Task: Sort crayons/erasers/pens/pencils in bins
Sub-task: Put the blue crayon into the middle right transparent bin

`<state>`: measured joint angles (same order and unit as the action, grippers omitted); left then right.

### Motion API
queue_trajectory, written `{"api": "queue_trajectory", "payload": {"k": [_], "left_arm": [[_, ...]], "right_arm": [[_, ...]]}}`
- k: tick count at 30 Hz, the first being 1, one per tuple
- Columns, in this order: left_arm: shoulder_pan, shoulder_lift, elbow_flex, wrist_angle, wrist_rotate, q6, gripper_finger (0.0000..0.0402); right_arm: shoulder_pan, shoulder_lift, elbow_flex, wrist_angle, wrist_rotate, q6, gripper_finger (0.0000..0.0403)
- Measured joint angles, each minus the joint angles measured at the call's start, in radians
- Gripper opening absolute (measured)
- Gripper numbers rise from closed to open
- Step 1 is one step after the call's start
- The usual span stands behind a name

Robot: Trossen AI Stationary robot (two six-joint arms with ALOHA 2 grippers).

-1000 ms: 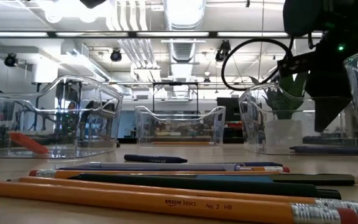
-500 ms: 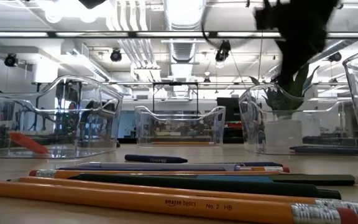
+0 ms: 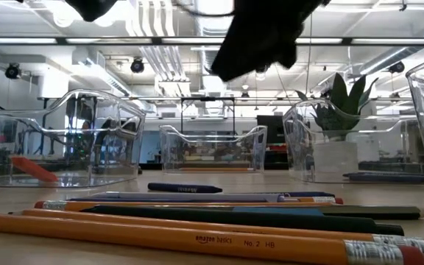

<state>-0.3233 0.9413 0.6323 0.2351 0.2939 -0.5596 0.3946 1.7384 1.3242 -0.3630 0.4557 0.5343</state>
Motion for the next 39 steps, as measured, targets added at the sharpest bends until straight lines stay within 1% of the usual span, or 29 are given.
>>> {"api": "queue_trajectory", "payload": {"k": [3, 6, 14, 21, 27, 30, 36, 39], "left_arm": [[-0.020, 0.000, 0.000, -0.007, 0.000, 0.000, 0.0140], [-0.038, 0.000, 0.000, -0.008, -0.004, -0.003, 0.0140], [-0.099, 0.000, 0.000, -0.009, -0.025, -0.009, 0.0140], [-0.139, 0.000, 0.000, -0.008, -0.065, -0.009, 0.0140], [-0.144, -0.001, 0.000, -0.009, -0.071, -0.010, 0.0140], [-0.144, 0.000, 0.000, -0.009, -0.077, -0.011, 0.0140], [-0.144, 0.000, 0.000, -0.009, -0.092, -0.017, 0.0140], [-0.145, 0.004, 0.000, -0.009, -0.093, -0.051, 0.0140]], "right_arm": [[-0.001, 0.097, 0.071, 0.003, -0.034, -0.033, 0.0116], [-0.002, 0.180, 0.129, -0.002, -0.037, -0.059, 0.0116], [-0.021, 0.329, 0.239, -0.087, -0.037, -0.036, 0.0116], [-0.033, 0.406, 0.282, -0.105, -0.070, -0.024, 0.0116], [-0.046, 0.419, 0.284, -0.126, -0.083, -0.006, 0.0115], [-0.051, 0.414, 0.283, -0.129, -0.101, -0.008, 0.0096], [-0.066, 0.411, 0.283, -0.174, -0.115, -0.036, 0.0021], [-0.075, 0.410, 0.283, -0.186, -0.142, -0.049, 0.0017]]}}
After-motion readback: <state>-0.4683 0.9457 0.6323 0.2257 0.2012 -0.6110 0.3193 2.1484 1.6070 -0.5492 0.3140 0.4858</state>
